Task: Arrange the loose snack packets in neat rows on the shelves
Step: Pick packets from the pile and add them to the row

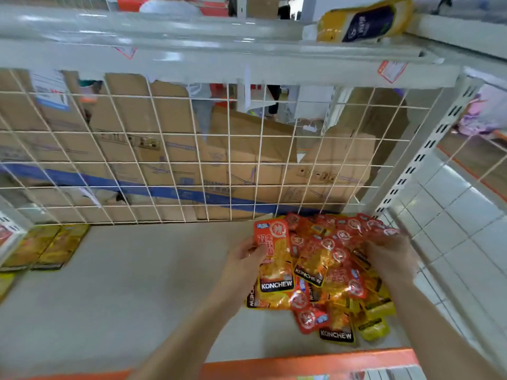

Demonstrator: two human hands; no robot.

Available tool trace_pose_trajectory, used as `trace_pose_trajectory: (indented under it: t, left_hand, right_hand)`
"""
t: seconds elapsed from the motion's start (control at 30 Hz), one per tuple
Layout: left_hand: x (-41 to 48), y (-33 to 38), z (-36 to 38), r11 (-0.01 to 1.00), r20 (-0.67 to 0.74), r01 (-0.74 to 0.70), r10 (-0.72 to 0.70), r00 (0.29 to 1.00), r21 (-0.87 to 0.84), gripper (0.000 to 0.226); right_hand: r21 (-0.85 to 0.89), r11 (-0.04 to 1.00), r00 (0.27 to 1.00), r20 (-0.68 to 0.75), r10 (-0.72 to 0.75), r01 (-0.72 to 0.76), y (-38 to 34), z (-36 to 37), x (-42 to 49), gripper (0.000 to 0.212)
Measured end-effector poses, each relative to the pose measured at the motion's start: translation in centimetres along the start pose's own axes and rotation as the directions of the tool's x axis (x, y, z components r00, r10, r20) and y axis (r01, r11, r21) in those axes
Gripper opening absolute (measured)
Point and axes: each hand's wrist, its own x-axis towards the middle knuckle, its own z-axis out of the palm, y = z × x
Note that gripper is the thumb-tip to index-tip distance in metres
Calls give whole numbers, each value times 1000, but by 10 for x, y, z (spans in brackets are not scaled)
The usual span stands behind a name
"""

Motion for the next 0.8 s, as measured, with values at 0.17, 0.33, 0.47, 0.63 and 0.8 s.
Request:
trace_pose_trajectory:
  t: [0.17, 0.33, 0.47, 0.63, 0.8]
  left_hand:
    - [-4, 1, -34, 999, -55, -37, 36, 998, -15, 17]
    - [-7, 2, -65, 997, -64, -65, 67, 996, 34, 20]
    - [-13, 3, -98, 994, -96, -66, 74, 993, 86, 19]
    - [-28, 3, -154, 995, -153, -39, 53, 987, 95, 20]
    - [-48, 13, -200, 994, -169, -94, 103, 980, 61, 16]
  right_hand:
    - [250, 949, 981, -79, -176, 190, -35, -16, -44, 28]
    - [562, 821, 914, 273, -301, 102, -70, -2, -113, 32]
    - [645, 762, 833, 392, -391, 54, -84, 23, -162, 10]
    - [684, 726, 756, 508, -412, -63, -100, 47, -218, 23]
    - [701, 706, 740, 528, -416, -103, -119, 66, -258, 16]
